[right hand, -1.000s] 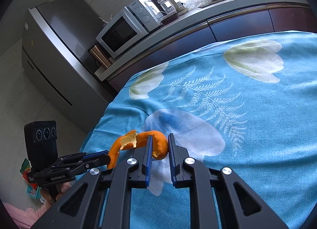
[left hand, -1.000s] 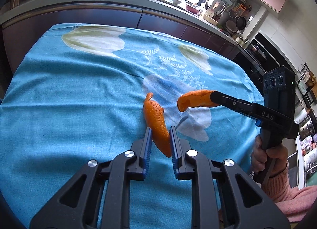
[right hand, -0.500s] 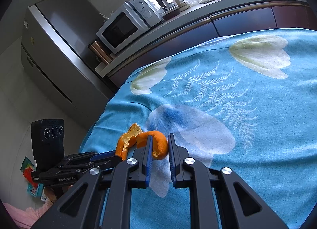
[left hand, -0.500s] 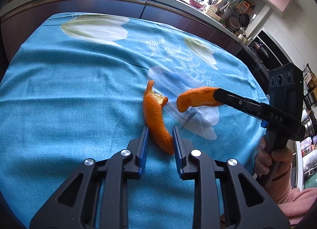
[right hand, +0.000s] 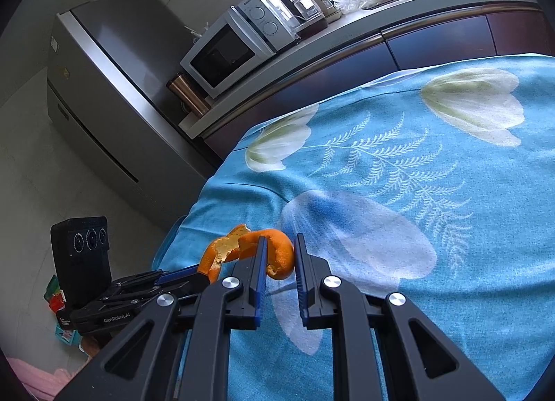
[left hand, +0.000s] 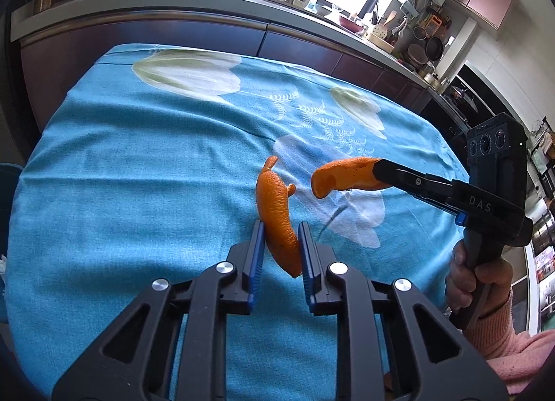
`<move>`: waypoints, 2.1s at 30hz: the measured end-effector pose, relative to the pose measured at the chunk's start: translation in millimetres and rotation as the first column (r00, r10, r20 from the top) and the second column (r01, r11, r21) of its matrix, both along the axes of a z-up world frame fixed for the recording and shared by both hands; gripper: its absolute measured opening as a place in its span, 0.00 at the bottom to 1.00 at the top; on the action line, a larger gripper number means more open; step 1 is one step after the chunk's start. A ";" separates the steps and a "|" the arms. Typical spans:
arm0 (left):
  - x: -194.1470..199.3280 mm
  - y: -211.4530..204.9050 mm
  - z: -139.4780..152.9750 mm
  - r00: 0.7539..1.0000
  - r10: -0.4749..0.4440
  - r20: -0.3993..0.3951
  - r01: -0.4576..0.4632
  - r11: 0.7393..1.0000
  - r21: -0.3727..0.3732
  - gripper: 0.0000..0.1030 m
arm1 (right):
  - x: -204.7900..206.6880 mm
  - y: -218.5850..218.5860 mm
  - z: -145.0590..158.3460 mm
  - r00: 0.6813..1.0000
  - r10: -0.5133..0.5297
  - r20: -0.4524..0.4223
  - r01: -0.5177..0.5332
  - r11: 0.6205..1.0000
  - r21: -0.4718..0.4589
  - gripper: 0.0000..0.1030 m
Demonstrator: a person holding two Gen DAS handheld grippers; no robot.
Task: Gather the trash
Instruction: 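Lift both orange peel pieces and carry them to the teal bin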
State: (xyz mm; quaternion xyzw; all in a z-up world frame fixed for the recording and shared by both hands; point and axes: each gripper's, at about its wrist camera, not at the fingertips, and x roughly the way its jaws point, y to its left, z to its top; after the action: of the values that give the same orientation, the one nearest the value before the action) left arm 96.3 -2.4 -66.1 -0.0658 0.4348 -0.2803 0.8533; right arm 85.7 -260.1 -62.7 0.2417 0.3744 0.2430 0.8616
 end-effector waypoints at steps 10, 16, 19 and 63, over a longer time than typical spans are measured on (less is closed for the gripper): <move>-10.0 18.5 14.6 0.999 0.034 0.043 -0.034 0.999 -0.006 0.19 | 1.3 11.1 7.2 1.000 0.019 0.018 -0.020 1.000 0.013 0.13; -16.1 30.8 21.0 0.996 0.060 0.059 -0.059 0.998 -0.011 0.19 | 4.4 19.1 11.4 0.999 0.032 0.024 -0.033 0.999 0.019 0.13; -18.3 38.1 23.6 0.995 0.073 0.067 -0.072 0.997 -0.014 0.19 | 5.8 23.3 13.0 0.999 0.040 0.028 -0.041 0.999 0.023 0.13; -39.0 129.2 42.1 0.962 0.253 0.106 -0.252 0.967 -0.029 0.19 | 31.5 106.8 27.9 0.979 0.200 0.038 -0.202 0.978 0.047 0.13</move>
State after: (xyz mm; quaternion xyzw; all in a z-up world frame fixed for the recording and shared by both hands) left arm 57.3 126.8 -24.0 -0.1117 0.3737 -0.1757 0.9039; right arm 117.2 -153.3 -34.8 0.2202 0.3764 0.3423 0.8323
